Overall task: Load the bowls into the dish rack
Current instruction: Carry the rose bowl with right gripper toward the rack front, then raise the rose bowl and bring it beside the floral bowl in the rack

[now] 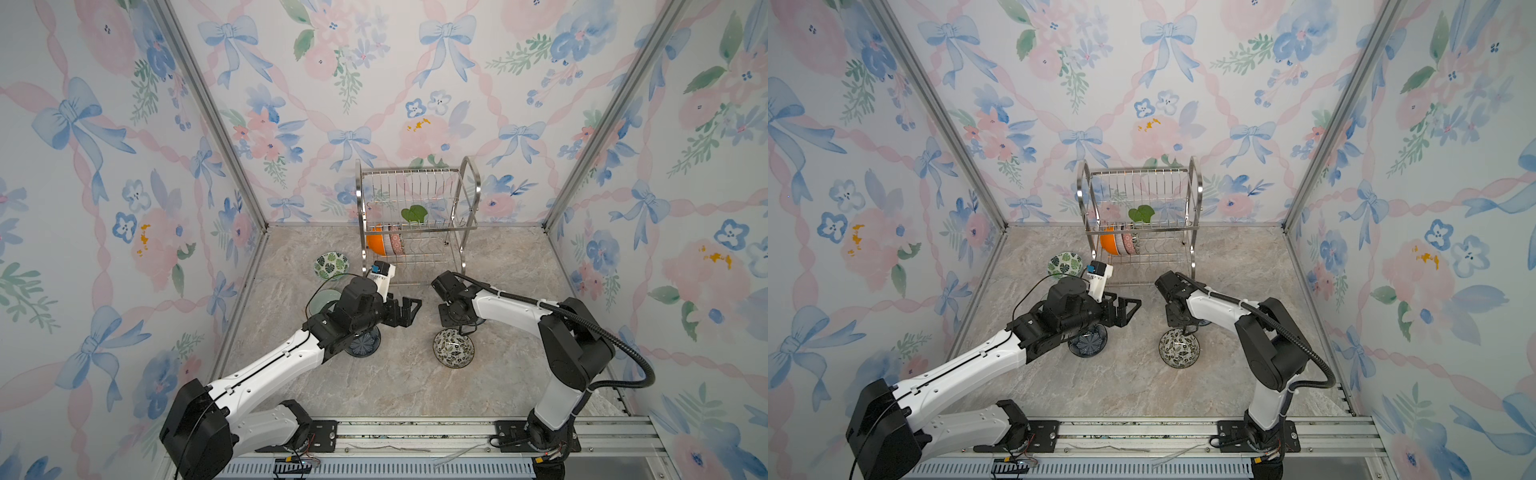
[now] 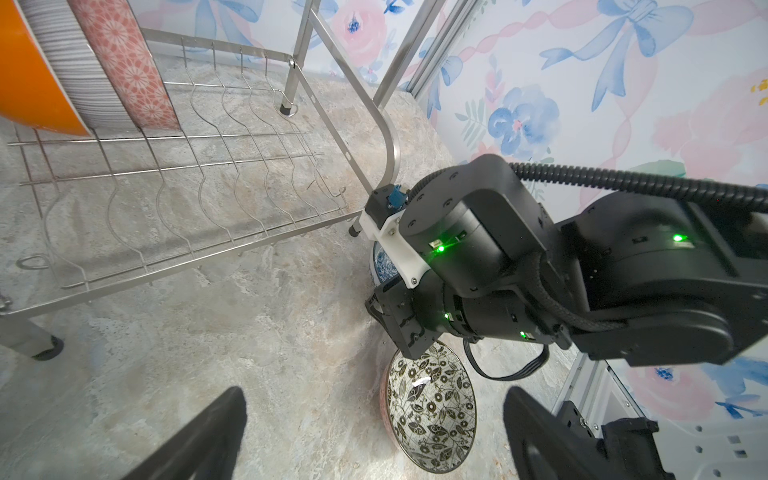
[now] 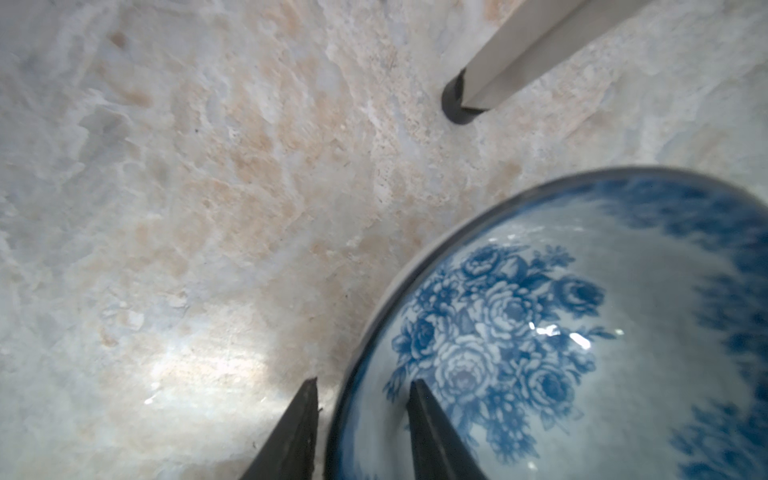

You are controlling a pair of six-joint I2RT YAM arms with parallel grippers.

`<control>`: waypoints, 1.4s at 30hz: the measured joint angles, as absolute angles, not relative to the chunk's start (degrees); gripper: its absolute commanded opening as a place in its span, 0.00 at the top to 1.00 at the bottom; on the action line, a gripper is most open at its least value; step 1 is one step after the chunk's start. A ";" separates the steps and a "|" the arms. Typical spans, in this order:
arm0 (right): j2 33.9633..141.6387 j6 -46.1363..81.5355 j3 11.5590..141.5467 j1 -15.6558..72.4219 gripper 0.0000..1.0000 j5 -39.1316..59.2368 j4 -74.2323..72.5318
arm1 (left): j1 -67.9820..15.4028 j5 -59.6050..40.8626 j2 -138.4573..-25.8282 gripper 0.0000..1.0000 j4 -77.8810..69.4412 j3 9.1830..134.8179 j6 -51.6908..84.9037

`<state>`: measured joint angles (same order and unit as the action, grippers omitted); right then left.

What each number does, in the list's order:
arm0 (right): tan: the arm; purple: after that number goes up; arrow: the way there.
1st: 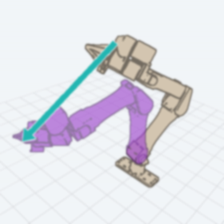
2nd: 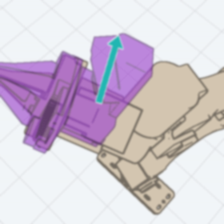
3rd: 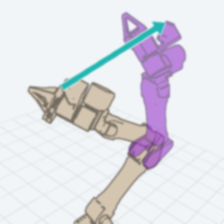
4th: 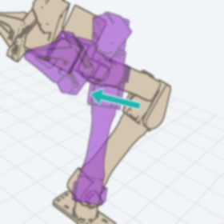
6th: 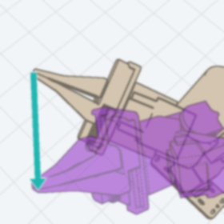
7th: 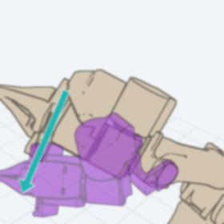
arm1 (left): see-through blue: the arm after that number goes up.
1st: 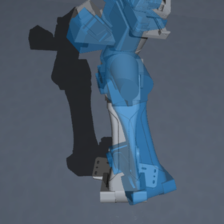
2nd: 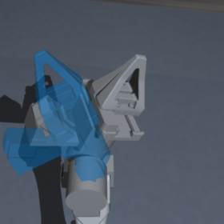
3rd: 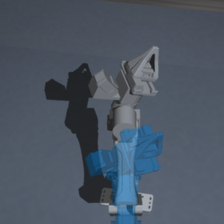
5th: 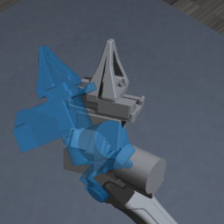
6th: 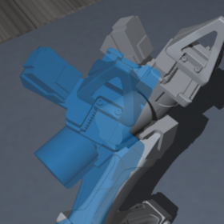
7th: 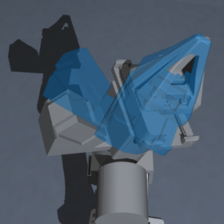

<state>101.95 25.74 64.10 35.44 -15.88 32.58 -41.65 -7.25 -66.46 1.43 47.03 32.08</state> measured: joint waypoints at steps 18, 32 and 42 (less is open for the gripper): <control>101.32 23.79 65.21 33.39 0.93 -18.26 32.86 | -41.65 -7.25 -66.46 0.02 1.43 47.03 32.08; 92.68 23.53 64.51 33.43 1.00 -12.73 30.22 | -41.65 -5.02 -66.46 0.02 2.31 47.05 31.29; 81.28 23.99 60.12 34.00 1.00 -2.04 12.23 | -41.65 4.01 -66.17 0.02 3.90 47.24 27.99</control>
